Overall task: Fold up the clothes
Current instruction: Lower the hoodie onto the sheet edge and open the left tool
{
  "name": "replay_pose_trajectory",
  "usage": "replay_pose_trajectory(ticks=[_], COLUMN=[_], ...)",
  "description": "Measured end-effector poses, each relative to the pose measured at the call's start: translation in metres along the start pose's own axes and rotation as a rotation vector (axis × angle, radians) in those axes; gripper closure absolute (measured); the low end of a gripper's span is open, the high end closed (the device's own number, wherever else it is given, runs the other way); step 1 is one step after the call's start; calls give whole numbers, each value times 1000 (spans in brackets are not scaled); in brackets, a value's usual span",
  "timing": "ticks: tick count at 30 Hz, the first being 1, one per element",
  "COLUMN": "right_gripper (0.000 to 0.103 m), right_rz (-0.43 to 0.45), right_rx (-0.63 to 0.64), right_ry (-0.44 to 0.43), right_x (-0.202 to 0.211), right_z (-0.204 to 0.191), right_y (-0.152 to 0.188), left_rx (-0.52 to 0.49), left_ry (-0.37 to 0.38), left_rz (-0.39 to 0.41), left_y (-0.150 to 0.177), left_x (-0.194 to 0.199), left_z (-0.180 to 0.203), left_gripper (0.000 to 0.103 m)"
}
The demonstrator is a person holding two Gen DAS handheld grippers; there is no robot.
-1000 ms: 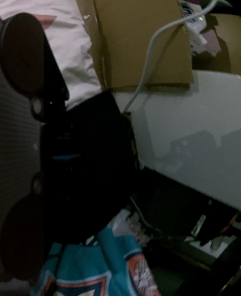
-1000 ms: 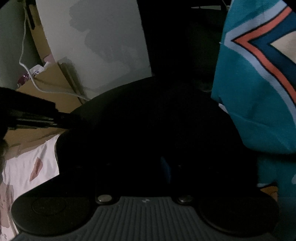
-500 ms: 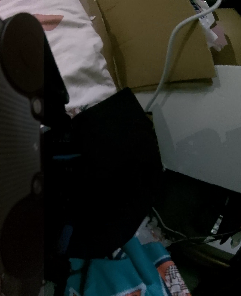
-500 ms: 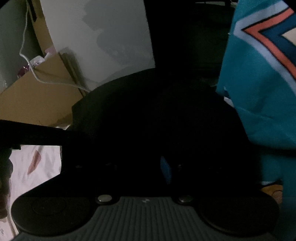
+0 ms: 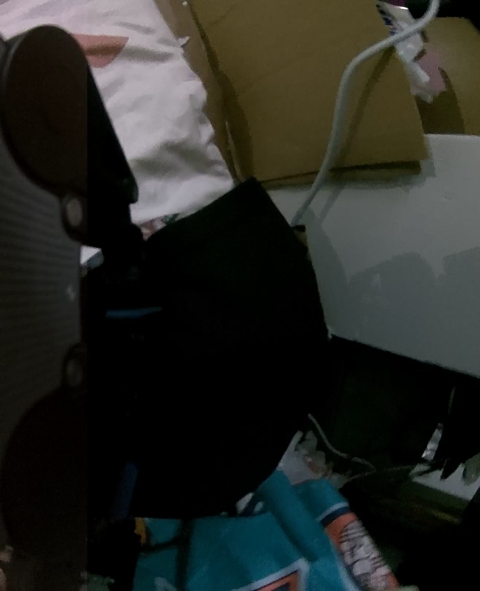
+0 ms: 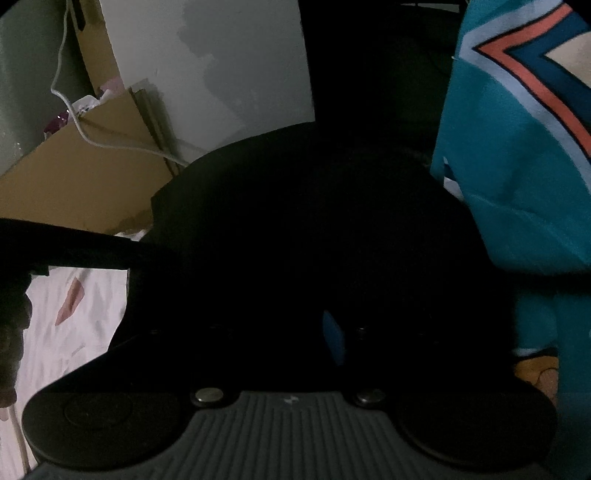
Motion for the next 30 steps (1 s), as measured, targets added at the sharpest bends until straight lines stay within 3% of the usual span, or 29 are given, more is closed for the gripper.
replay_pose_trajectory(ticks=[1,4,6,14,24,30], right_gripper=[53,53,53,53,53,53], right_rz=[-1,-5,-7,-24,-37,7], right_rx=[1,6,10,15,31,13], right_ry=[1,3,4,-7,-36,-36], right_x=[2,8,13,35,57,65], right_z=[0,-1,-1,4,-3,-9], right_y=[2,9,13,33,54,46], left_rx=[-23,-84,-80,-106,-113,-89], left_ry=[-13,-56,-45,0,30,30], left_rz=[3,14,9,-14,11,14], left_y=[3,11,17,45,73,102], left_x=[3,12,19,48,96,130], left_z=[3,10,7,-6,-34,-59], left_gripper=[85,67,54,52,32,29])
Point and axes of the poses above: each gripper's, at about its wrist camera, not at the fingertips, and x roughly against the way its jaws point, z to its right, y to its underside, the point moved 1 cm from there along -x, roughly the way its jaws point, and after that the axes turned 1 degree about -z, right-handed, at the moved point
